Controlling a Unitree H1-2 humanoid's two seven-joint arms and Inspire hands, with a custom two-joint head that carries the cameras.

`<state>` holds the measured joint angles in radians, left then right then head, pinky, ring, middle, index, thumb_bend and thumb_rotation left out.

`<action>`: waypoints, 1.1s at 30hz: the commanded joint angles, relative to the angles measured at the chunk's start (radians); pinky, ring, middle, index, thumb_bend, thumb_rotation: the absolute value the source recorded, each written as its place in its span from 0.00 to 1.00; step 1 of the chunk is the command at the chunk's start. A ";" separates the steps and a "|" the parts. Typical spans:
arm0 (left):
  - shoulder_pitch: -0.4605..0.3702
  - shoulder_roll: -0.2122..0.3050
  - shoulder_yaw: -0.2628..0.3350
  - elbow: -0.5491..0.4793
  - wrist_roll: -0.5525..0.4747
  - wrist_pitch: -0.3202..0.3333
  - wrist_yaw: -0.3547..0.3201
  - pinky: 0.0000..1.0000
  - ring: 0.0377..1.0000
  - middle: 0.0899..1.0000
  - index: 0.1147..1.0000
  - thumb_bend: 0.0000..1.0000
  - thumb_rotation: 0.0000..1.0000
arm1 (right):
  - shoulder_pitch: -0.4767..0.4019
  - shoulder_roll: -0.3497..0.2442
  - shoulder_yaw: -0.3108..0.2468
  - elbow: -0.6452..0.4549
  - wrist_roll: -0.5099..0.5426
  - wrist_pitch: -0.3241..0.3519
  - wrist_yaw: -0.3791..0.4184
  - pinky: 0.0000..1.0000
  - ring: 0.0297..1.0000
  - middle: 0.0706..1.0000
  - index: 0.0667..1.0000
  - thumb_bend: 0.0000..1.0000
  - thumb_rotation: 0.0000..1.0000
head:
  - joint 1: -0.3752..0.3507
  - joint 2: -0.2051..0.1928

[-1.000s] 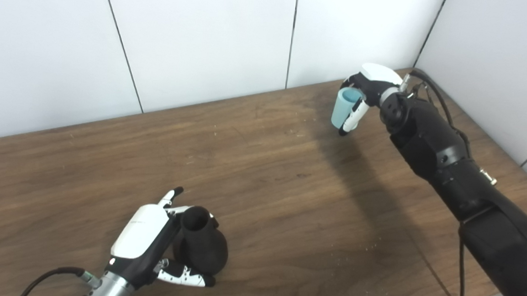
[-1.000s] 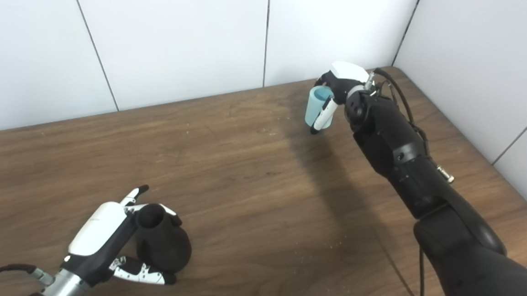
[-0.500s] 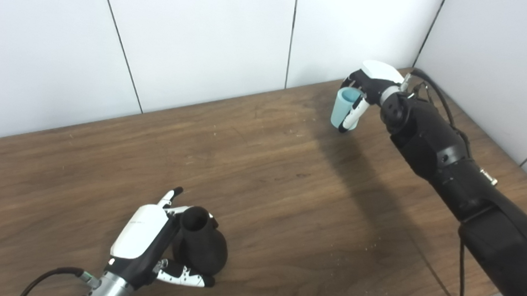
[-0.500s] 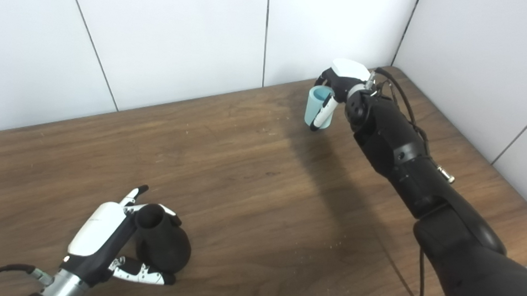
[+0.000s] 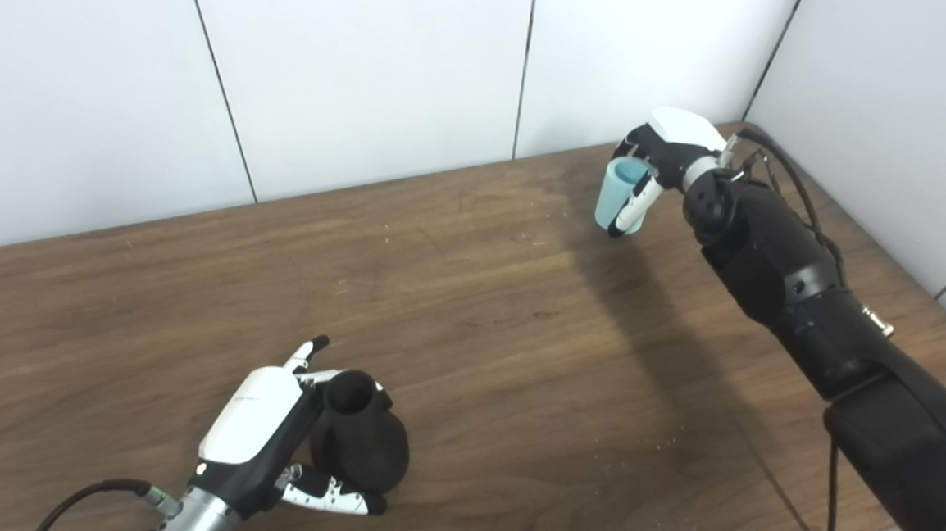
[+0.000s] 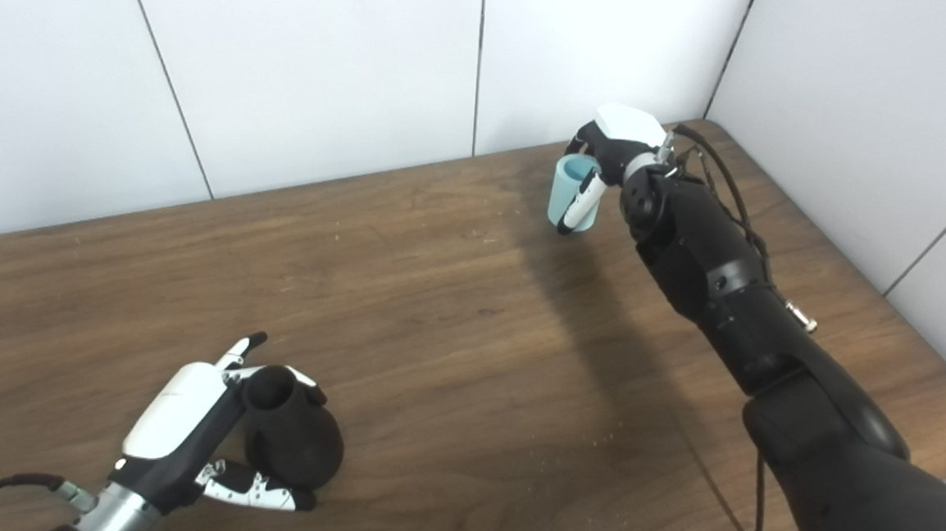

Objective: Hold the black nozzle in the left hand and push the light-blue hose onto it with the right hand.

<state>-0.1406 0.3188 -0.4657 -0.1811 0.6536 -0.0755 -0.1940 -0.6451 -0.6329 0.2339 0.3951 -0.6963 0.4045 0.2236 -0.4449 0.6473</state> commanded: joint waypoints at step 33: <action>0.051 0.044 -0.006 0.033 0.031 0.061 -0.096 1.00 0.50 0.40 0.42 0.50 0.00 | -0.025 -0.009 0.001 0.021 -0.064 -0.034 -0.153 0.46 0.48 0.46 0.46 0.55 0.01 | 0.002 0.020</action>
<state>-0.1385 0.3192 -0.4608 -0.1885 0.6535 -0.0702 -0.2052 -0.6409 -0.6133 0.2437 0.4277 -0.7388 0.3877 0.1235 -0.4418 0.6657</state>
